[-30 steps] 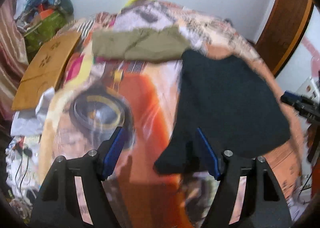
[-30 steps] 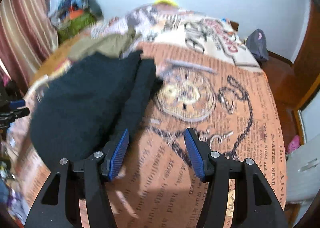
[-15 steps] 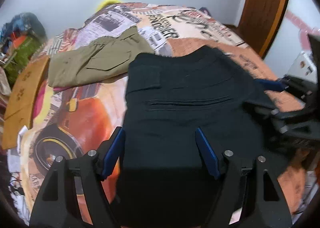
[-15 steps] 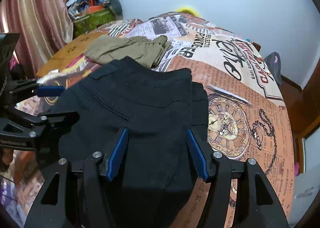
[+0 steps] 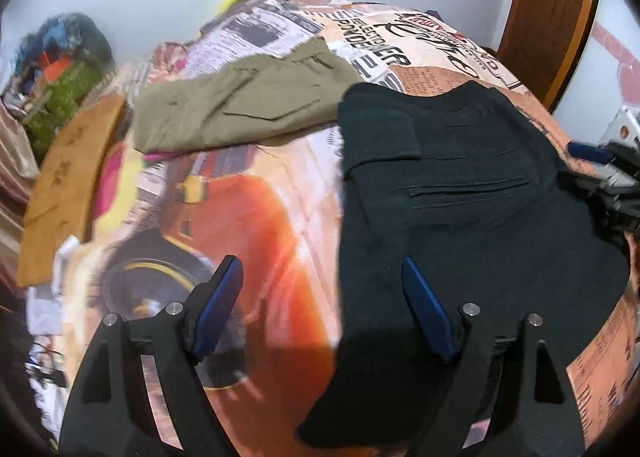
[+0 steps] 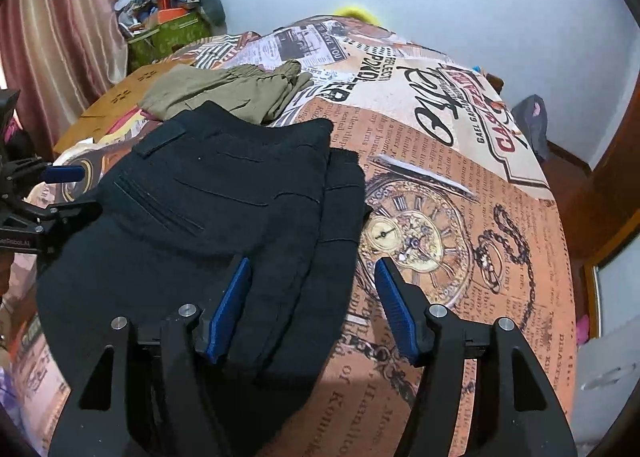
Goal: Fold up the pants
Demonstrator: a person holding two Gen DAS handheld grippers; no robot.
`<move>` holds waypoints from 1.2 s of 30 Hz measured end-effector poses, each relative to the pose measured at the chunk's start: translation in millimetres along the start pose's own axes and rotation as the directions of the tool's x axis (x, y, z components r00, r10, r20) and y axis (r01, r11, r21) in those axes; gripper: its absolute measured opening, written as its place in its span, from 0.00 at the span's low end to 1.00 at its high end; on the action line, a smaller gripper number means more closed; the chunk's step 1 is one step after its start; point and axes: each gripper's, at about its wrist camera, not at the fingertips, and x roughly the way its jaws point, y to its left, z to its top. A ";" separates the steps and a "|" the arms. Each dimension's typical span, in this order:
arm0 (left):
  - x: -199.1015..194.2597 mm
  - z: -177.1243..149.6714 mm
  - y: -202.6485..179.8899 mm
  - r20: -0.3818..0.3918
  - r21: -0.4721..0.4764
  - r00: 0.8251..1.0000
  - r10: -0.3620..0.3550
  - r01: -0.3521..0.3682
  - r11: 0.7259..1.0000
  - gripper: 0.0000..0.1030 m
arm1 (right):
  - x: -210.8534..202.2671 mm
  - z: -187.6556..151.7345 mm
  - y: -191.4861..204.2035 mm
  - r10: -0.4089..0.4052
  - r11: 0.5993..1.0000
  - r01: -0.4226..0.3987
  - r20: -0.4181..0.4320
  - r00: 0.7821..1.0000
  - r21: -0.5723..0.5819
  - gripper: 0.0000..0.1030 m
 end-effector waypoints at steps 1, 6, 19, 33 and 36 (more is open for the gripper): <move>-3.6 -2.1 1.5 0.004 0.015 1.000 0.031 -0.031 0.999 0.80 | -6.9 -0.3 -2.1 -0.015 1.000 0.015 0.008 1.000 -0.006 0.57; -11.6 -22.1 36.5 -0.050 -0.003 0.989 0.138 -0.138 0.990 0.78 | -38.9 -3.9 -7.9 -0.071 0.997 0.071 0.036 0.997 -0.014 0.57; -25.7 -12.0 12.1 0.002 -0.068 0.990 -0.142 0.142 0.988 0.83 | -58.7 -14.1 10.7 0.093 0.989 -0.099 0.058 0.994 0.108 0.69; 39.3 10.6 -8.3 -0.102 -0.104 0.943 -0.315 0.305 0.947 0.88 | 3.5 -38.1 -8.9 0.305 0.913 -0.274 -0.062 0.950 0.302 0.73; 52.5 12.0 -2.2 -0.122 -0.163 0.912 -0.392 0.371 0.914 0.88 | 9.4 -34.5 0.5 0.305 0.924 -0.277 -0.071 0.950 0.264 0.79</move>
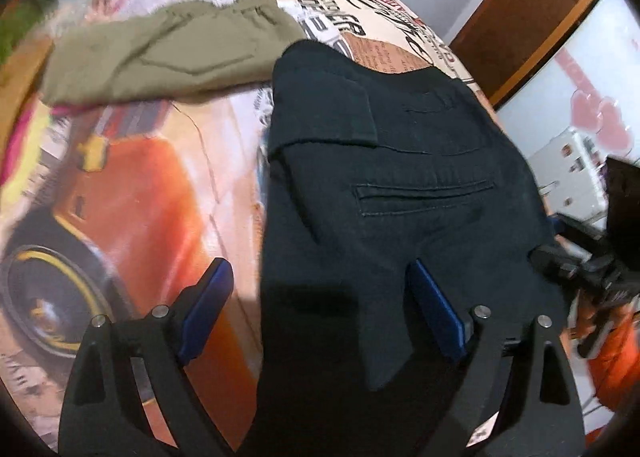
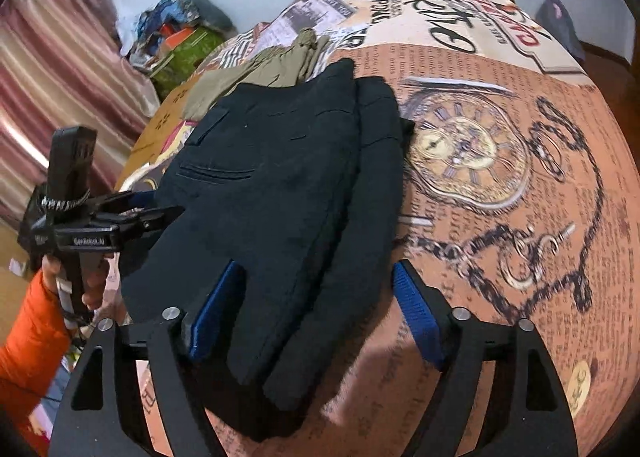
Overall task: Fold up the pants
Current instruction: 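Grasp the folded black pants with the left gripper and lift them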
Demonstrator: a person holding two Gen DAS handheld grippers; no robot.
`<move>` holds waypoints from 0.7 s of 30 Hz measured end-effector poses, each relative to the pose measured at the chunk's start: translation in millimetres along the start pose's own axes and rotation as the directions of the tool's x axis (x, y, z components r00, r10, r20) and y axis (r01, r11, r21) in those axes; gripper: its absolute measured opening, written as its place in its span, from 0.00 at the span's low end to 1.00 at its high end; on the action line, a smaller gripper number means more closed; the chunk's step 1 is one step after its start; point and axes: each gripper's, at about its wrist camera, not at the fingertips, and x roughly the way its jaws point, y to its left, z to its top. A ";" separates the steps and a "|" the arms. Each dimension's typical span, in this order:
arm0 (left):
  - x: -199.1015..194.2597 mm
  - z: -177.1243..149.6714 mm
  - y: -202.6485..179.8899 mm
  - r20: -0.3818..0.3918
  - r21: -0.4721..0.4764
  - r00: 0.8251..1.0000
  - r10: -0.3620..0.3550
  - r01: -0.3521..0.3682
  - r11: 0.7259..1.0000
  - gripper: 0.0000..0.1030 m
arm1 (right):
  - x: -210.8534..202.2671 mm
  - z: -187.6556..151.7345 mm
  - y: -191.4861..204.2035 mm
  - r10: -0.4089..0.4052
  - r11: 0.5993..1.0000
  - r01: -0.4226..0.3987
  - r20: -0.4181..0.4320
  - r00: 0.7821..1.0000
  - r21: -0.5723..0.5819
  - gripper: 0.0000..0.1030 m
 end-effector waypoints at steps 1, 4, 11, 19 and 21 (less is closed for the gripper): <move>4.0 0.9 5.0 -0.015 -0.027 0.999 -0.035 0.035 0.999 0.88 | 2.6 0.8 2.6 0.000 1.000 0.000 0.000 1.000 -0.013 0.80; 9.2 2.5 10.0 -0.026 -0.041 0.997 -0.076 0.075 0.996 0.89 | 8.2 5.4 4.6 0.019 0.999 -0.019 -0.004 1.000 -0.026 0.81; 16.2 11.9 -3.8 -0.044 0.018 0.994 -0.104 0.104 0.994 0.88 | 19.8 17.8 7.5 0.043 0.998 -0.044 -0.026 0.999 -0.046 0.81; 17.9 21.2 -20.1 -0.065 0.062 0.993 -0.097 0.101 0.993 0.80 | 15.5 22.1 0.1 0.074 0.997 -0.075 -0.040 0.996 -0.030 0.61; 17.0 21.4 -24.0 -0.069 0.085 0.995 -0.073 0.079 0.993 0.76 | 14.4 22.3 -2.0 0.083 0.996 -0.083 -0.038 0.996 -0.017 0.55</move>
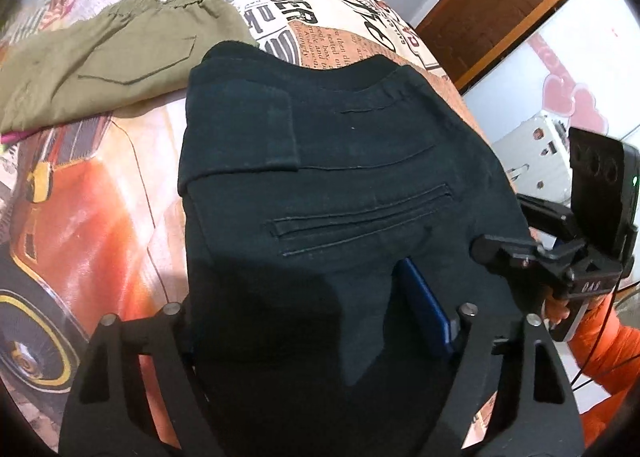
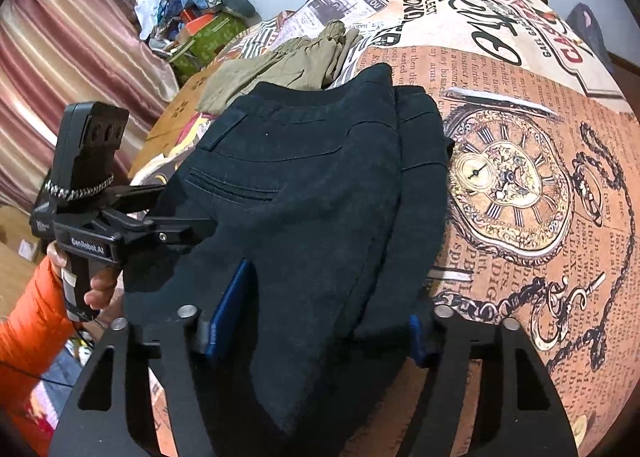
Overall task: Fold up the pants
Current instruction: 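Grasp the folded black pants with the left gripper and lift them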
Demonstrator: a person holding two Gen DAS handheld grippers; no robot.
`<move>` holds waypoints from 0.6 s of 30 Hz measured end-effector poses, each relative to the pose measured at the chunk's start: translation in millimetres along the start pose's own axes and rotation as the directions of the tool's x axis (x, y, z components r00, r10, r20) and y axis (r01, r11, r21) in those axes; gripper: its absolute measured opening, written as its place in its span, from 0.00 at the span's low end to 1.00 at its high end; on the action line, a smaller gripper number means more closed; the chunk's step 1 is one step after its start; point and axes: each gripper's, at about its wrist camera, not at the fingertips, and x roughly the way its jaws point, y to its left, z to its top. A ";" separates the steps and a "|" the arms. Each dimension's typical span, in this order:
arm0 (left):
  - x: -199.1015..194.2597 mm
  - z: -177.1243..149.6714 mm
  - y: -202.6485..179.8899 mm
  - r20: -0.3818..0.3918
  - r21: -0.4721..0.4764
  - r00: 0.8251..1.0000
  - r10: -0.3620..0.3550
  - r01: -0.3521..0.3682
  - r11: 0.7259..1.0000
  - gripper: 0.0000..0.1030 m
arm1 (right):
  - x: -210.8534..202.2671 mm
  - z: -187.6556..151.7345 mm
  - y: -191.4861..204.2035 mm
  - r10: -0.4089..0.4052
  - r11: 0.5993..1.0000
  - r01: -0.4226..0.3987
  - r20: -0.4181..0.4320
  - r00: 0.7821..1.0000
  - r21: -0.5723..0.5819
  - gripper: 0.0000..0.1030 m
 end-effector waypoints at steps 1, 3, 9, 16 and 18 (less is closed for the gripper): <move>-1.3 0.0 -4.2 0.003 0.025 1.000 0.023 -0.023 0.999 0.72 | -1.4 0.1 0.0 0.000 1.000 0.000 0.005 1.000 0.000 0.51; -3.8 -1.3 -9.8 0.017 0.058 0.998 0.066 -0.067 0.996 0.66 | -6.4 -0.3 0.3 -0.009 1.000 0.009 0.021 1.000 0.005 0.45; -21.9 -7.4 -13.1 0.064 0.073 0.989 0.130 -0.134 0.988 0.39 | -17.5 0.2 6.7 -0.041 0.999 0.042 0.055 0.998 -0.018 0.34; -45.9 -11.0 -31.5 0.121 0.113 0.983 0.140 -0.154 0.982 0.23 | -37.6 7.4 20.2 -0.054 0.998 0.058 0.092 0.994 -0.038 0.29; -49.5 -11.5 -36.5 0.135 0.115 0.981 0.140 -0.156 0.981 0.23 | -43.6 10.2 24.9 -0.059 0.997 0.065 0.107 0.993 -0.048 0.28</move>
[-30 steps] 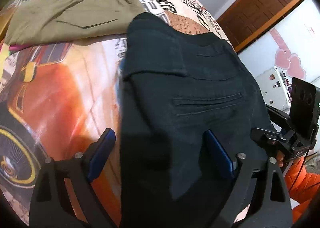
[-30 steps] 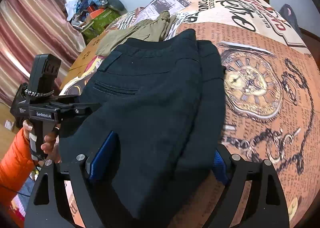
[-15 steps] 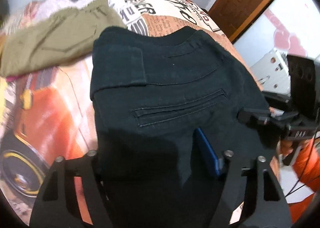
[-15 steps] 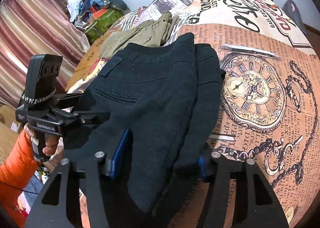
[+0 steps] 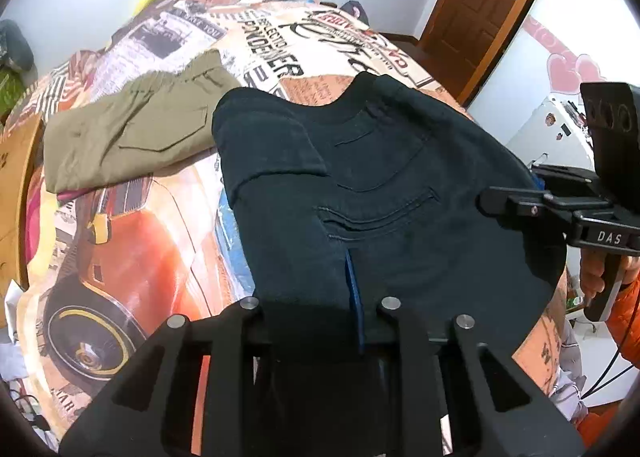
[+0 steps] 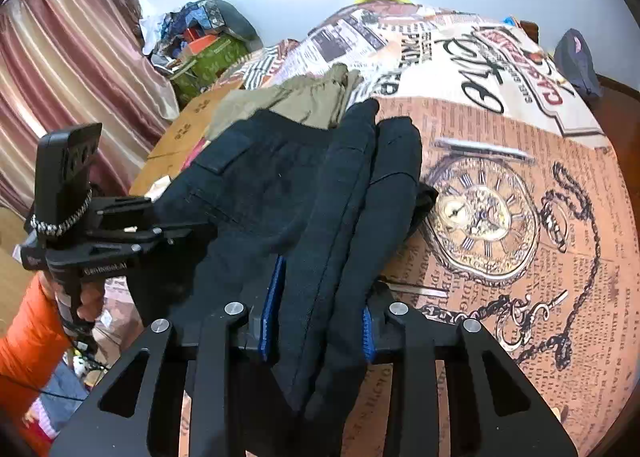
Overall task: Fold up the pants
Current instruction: 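Grasp the folded black pants with the left gripper and lift them, then place the folded black pants onto the olive pants and open the left gripper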
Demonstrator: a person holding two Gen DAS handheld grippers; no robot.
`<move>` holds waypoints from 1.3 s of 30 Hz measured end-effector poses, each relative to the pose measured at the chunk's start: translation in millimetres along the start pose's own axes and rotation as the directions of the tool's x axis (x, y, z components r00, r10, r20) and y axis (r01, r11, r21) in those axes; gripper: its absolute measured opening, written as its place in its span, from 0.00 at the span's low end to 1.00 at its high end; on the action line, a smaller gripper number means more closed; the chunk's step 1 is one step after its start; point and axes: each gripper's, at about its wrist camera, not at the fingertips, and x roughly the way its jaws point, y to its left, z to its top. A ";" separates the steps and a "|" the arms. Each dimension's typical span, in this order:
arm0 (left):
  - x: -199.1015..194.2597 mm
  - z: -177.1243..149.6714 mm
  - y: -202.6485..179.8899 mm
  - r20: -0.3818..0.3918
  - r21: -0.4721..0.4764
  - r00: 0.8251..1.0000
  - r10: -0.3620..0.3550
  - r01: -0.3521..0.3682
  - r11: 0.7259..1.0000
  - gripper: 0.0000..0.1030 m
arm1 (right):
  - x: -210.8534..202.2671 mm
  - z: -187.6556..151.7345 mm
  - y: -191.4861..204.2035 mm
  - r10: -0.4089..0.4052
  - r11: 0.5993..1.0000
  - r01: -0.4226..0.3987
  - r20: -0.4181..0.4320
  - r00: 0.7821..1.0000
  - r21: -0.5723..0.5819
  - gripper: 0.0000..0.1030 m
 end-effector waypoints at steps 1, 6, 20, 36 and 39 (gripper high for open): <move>-4.6 0.1 -0.6 0.011 -0.004 1.000 0.000 0.000 1.000 0.23 | -3.4 1.7 3.0 -0.005 1.000 0.005 0.008 1.000 -0.010 0.27; -30.9 7.7 -1.3 0.078 -0.019 0.997 0.011 -0.010 1.000 0.22 | -17.3 10.6 18.3 -0.025 0.998 0.028 0.048 0.999 -0.056 0.27; -100.4 36.8 33.7 0.251 -0.040 0.962 0.111 -0.105 0.994 0.22 | -25.4 71.2 66.5 -0.009 0.982 0.041 0.173 0.985 -0.182 0.26; -100.2 99.3 142.2 0.323 -0.163 0.933 0.161 -0.113 0.980 0.22 | 39.2 164.9 87.6 0.028 0.968 0.032 0.235 0.972 -0.248 0.26; -84.8 111.3 161.5 0.314 -0.176 0.933 0.177 -0.126 0.976 0.22 | 61.4 176.4 87.7 0.012 0.964 0.051 0.232 0.973 -0.261 0.26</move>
